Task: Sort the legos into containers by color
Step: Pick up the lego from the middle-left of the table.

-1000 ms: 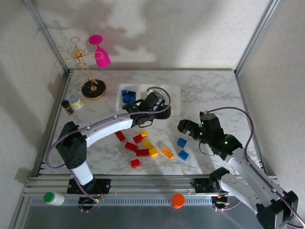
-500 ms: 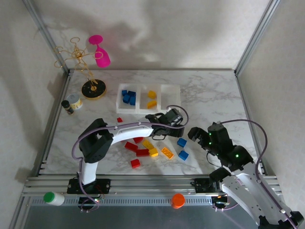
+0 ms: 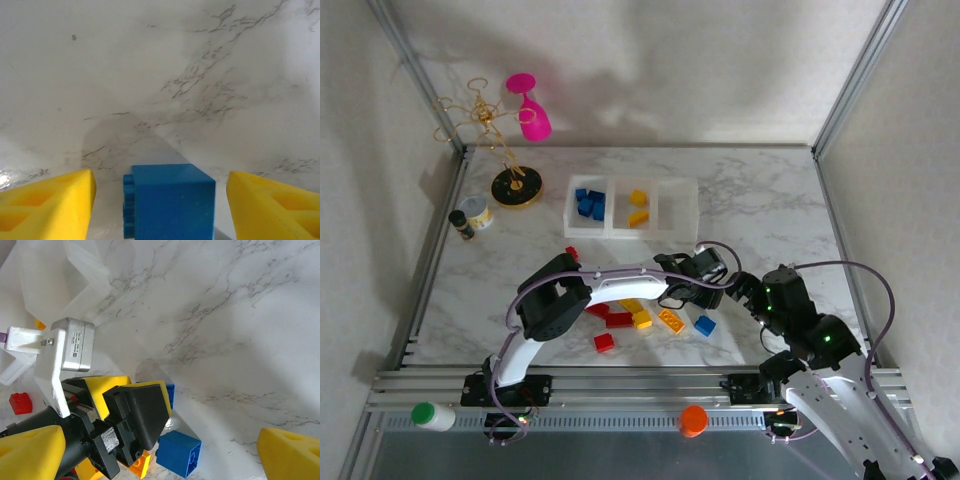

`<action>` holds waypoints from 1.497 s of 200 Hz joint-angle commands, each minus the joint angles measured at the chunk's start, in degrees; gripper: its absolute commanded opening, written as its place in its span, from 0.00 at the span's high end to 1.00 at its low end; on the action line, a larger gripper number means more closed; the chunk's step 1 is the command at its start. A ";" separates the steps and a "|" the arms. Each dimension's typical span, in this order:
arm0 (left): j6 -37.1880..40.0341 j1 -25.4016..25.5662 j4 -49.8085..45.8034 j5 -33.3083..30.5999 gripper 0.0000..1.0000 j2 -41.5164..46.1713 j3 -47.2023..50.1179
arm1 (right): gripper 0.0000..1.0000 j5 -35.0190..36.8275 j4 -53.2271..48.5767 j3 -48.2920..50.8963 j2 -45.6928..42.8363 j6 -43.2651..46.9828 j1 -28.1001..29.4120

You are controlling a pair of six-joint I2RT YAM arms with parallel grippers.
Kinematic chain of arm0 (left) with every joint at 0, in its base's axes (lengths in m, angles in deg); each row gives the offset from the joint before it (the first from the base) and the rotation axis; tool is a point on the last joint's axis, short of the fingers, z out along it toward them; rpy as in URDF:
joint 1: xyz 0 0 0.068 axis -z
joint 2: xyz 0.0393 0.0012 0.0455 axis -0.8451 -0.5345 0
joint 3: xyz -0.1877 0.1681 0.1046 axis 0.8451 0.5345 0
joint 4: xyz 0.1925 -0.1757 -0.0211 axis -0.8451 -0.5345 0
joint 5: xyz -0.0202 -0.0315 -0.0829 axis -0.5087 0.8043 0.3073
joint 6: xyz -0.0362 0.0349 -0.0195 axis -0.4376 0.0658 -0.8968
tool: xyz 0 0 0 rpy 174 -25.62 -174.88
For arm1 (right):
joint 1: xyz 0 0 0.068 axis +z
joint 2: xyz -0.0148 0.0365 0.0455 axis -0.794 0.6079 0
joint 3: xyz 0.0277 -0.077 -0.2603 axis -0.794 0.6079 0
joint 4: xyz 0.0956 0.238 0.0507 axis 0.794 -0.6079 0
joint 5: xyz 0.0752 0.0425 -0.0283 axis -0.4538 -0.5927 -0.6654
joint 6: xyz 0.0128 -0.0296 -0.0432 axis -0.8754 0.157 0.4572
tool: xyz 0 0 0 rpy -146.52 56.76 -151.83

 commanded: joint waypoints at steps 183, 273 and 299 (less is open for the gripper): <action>1.76 -3.19 -0.60 -1.08 0.56 8.09 2.80 | 0.01 -1.28 4.14 -6.00 3.70 9.77 -0.26; 2.76 -17.91 -2.08 -10.13 0.55 23.97 10.02 | 0.01 -11.04 22.12 -3.43 16.29 17.25 -0.21; 3.72 -22.84 -3.33 -13.55 0.55 25.05 8.78 | 0.01 -14.16 29.62 -1.23 21.24 16.77 -0.22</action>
